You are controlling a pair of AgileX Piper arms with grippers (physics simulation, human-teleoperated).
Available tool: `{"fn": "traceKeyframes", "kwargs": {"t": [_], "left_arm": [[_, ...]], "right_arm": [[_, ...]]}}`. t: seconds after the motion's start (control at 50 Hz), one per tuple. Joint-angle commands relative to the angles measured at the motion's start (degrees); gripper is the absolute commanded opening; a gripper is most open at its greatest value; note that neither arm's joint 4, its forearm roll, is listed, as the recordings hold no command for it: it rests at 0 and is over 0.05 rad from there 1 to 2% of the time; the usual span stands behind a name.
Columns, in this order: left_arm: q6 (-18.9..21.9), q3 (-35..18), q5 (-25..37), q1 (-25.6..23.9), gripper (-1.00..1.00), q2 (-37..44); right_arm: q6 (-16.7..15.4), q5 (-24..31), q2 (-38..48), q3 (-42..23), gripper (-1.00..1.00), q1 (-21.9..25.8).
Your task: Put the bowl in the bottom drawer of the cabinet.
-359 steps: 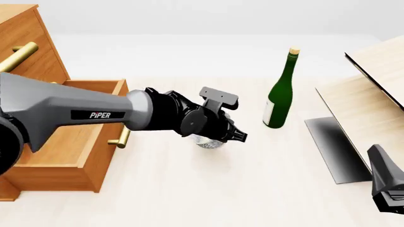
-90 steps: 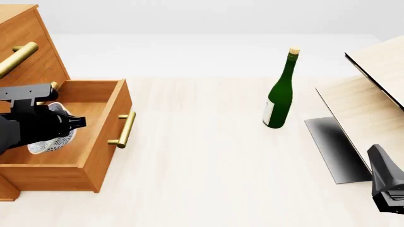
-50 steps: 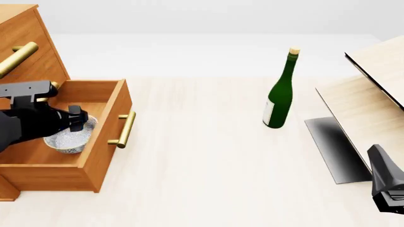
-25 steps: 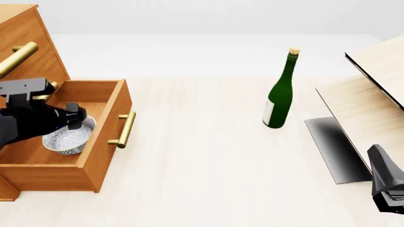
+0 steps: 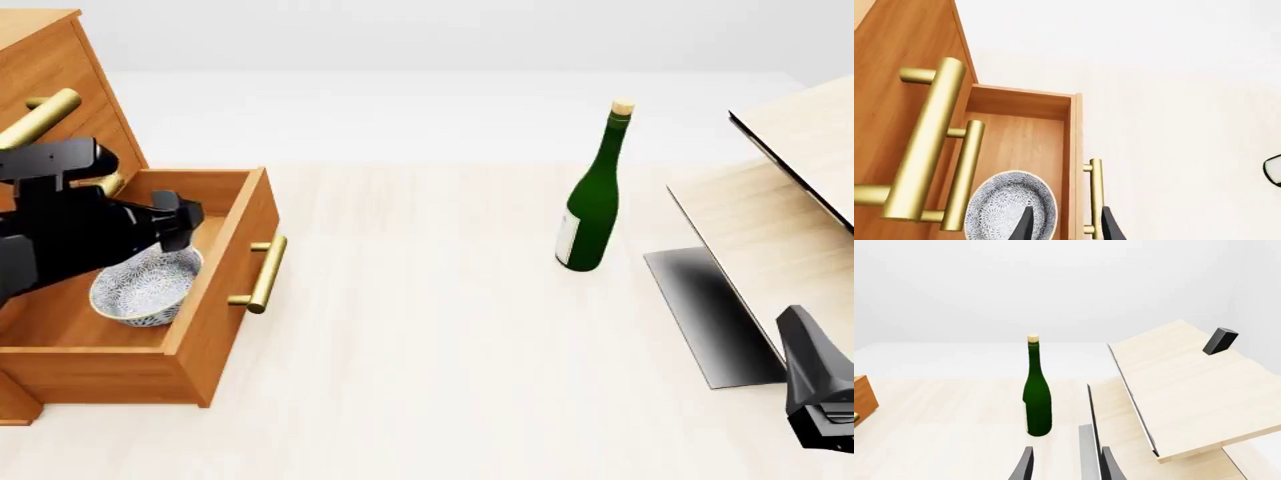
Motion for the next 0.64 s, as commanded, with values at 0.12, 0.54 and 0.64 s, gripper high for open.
{"fn": "traceKeyframes", "kwargs": {"t": [0.12, 0.54, 0.64], "left_arm": [[-3.3, -1.4, 0.3, -3.6, 1.00, -6.2], [-7.0, 4.3, -7.0, -7.2, 1.00, -15.5], [-7.8, 4.6, -7.1, -7.2, 1.00, -17.2]], "right_arm": [[0.0, 0.0, 0.0, 0.0, 1.00, 0.0], [0.0, 0.0, 0.0, 0.0, 1.00, 0.0], [0.0, 0.0, 0.0, 0.0, 1.00, 0.0]]}}
